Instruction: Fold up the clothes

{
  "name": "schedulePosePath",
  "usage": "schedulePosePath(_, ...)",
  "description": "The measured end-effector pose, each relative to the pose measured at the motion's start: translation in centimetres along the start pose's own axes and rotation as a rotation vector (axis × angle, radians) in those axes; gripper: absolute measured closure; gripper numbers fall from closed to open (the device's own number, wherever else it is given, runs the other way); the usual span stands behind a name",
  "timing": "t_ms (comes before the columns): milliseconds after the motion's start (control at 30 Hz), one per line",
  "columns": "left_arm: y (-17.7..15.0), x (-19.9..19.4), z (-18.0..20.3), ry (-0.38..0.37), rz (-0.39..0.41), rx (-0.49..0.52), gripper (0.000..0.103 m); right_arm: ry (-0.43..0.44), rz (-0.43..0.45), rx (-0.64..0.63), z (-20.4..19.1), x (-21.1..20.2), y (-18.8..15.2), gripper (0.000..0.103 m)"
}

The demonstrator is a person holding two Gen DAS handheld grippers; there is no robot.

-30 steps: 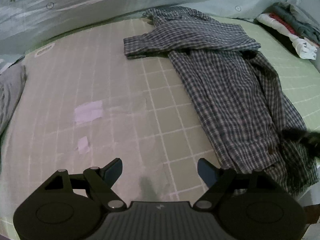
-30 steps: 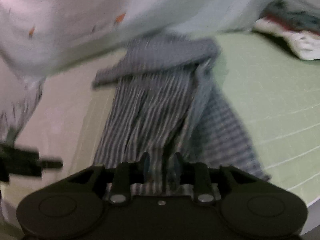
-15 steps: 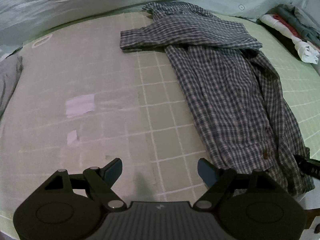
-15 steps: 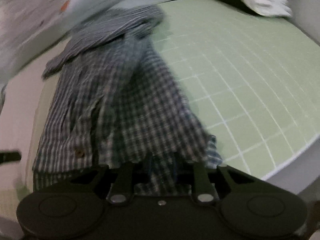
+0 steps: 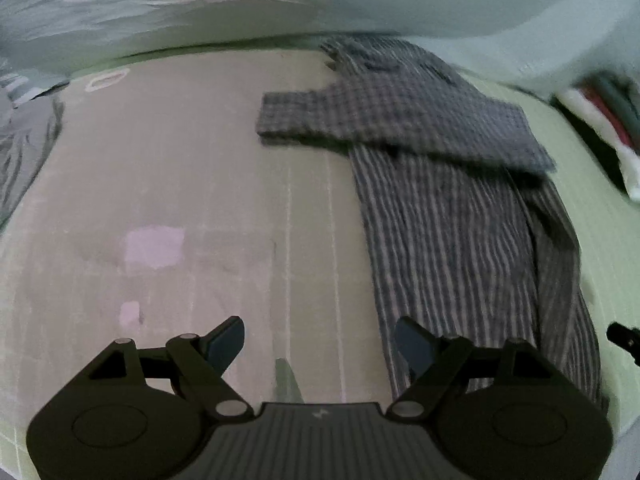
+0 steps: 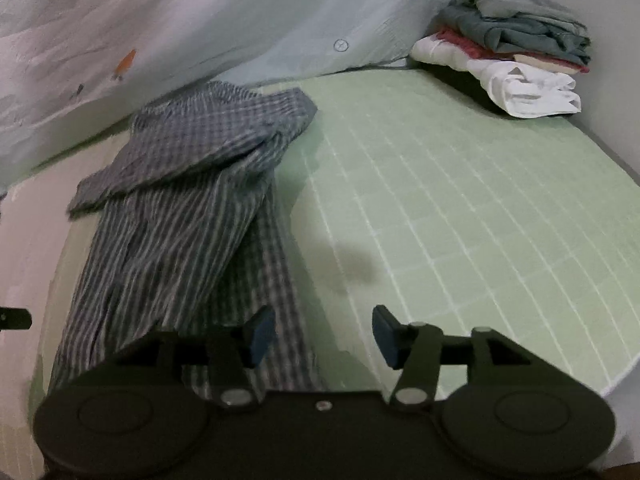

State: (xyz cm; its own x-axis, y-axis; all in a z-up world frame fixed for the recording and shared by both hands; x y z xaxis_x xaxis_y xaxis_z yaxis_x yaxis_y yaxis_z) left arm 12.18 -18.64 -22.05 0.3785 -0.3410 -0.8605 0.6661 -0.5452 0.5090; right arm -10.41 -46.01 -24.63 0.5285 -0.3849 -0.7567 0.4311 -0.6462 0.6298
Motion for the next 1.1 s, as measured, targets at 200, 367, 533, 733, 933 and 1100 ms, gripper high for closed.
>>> schedulePosePath(200, 4.8, 1.1, -2.2, -0.006, 0.044, -0.093, 0.020, 0.019, 0.014, 0.004, -1.4, 3.1, 3.1, 0.037)
schedulePosePath(367, 9.5, 4.1, -4.0, 0.016, 0.059, -0.108, 0.020, 0.022, 0.023, 0.018, -2.9, 5.9, 5.5, 0.033)
schedulePosePath(533, 13.3, 8.2, -5.5, 0.004, 0.035, -0.120, 0.020, -0.001, 0.038, 0.040, -3.9, 8.4, 7.8, 0.030)
schedulePosePath(733, 16.2, 12.7, -6.7, -0.003, 0.001, -0.112, 0.021, -0.079, 0.009, 0.087, -3.1, 10.2, 8.8, 0.027)
schedulePosePath(933, 17.1, 14.8, -6.8, 0.001, 0.005, -0.126, 0.061, -0.119, -0.029, 0.086, -2.7, 11.3, 8.4, 0.027)
schedulePosePath(1100, 18.2, 13.0, -6.9, -0.038, 0.073, -0.160, 0.098, -0.120, -0.027, 0.057, -2.9, 11.1, 8.3, 0.027)
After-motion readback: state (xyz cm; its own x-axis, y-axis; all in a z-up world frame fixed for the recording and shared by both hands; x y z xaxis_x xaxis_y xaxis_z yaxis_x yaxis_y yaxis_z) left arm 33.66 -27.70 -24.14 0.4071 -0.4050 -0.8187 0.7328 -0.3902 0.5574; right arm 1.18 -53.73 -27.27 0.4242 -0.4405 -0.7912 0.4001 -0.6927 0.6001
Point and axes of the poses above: each gripper's, at about its wrist camera, not at the fingertips, and x roughly the way its jaws point, z to its right, y to its top, the point moved 9 cm from there along x, roughly the way its jaws point, and after that the axes turned 7 degrees about x, right-handed, at the moved point
